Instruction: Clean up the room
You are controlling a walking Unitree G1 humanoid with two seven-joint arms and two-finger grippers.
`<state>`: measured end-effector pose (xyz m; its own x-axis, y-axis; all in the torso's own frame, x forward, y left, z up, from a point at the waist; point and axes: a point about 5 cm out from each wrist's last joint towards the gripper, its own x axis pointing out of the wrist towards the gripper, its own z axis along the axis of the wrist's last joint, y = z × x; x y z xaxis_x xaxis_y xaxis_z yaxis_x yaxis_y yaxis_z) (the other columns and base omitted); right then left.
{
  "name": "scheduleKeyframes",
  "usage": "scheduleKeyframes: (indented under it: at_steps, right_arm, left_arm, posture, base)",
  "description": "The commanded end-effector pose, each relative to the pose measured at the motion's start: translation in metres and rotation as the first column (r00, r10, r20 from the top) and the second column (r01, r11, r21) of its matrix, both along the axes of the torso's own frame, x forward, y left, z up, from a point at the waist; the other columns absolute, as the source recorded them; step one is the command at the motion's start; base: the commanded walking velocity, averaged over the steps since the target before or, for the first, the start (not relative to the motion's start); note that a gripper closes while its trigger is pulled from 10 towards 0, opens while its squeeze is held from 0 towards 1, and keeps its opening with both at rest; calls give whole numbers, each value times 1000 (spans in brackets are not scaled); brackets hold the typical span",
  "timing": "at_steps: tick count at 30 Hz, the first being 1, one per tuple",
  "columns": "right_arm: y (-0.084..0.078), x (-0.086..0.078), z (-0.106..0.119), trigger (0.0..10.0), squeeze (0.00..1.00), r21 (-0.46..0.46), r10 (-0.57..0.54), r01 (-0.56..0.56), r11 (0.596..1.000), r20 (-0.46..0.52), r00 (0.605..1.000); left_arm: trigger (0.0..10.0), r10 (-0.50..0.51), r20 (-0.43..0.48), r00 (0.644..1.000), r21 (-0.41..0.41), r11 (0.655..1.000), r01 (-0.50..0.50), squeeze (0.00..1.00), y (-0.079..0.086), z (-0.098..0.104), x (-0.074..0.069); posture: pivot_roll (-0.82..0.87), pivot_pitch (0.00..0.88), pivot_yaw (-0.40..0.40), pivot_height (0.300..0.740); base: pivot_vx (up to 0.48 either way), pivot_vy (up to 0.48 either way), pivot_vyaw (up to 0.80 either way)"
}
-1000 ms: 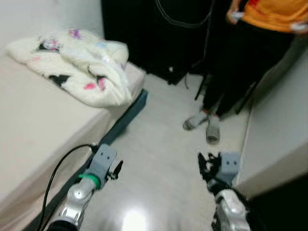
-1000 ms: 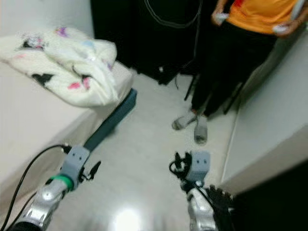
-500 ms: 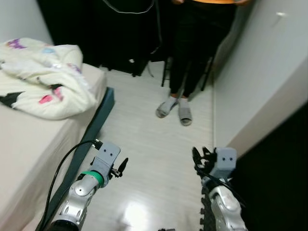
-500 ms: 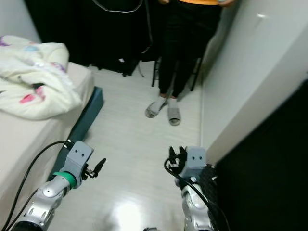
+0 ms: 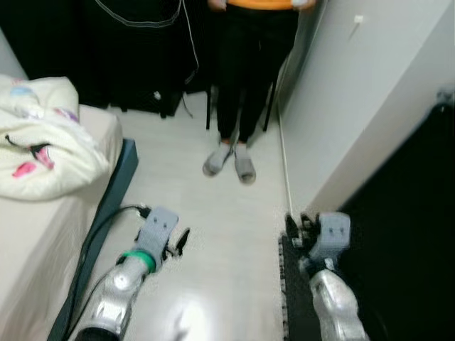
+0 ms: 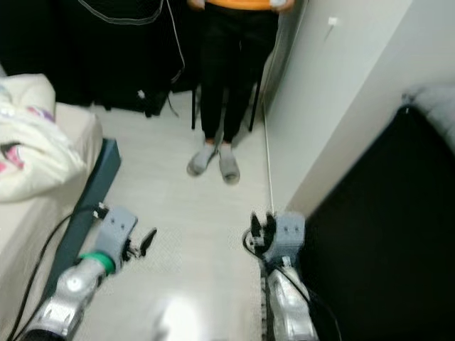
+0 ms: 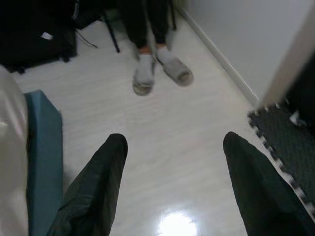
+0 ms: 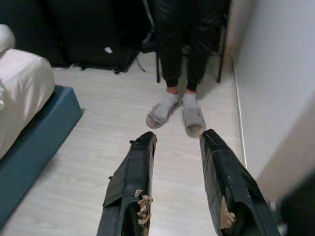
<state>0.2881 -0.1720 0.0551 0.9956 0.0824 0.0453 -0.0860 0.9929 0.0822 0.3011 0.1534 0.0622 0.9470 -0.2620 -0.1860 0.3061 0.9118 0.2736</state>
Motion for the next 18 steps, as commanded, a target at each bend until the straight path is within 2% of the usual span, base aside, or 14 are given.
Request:
scheduleKeyframes:
  at_steps: [1,12,18]
  right_arm:
    - [5,-2,-2,10000,0,18,9,-9,1000,-14,1000]
    - [4,-5,-5,10000,0,18,10,-9,1000,-36,999]
    - [2,-5,-6,10000,0,20,9,-8,1000,-43,999]
  left_arm:
    - [10000,26,-43,999,19,999,-25,0,8,-10,-7]
    - [10000,29,-45,999,19,999,-29,0,7,-12,-8]
    - [10000,28,-50,998,18,999,-27,0,4,-13,-8]
  posture:
    - [32,105,16,740]
    - [26,110,7,740]
    - [26,110,7,740]
  base:
    - [431,0,0]
    - [431,0,0]
    - [429,0,-792]
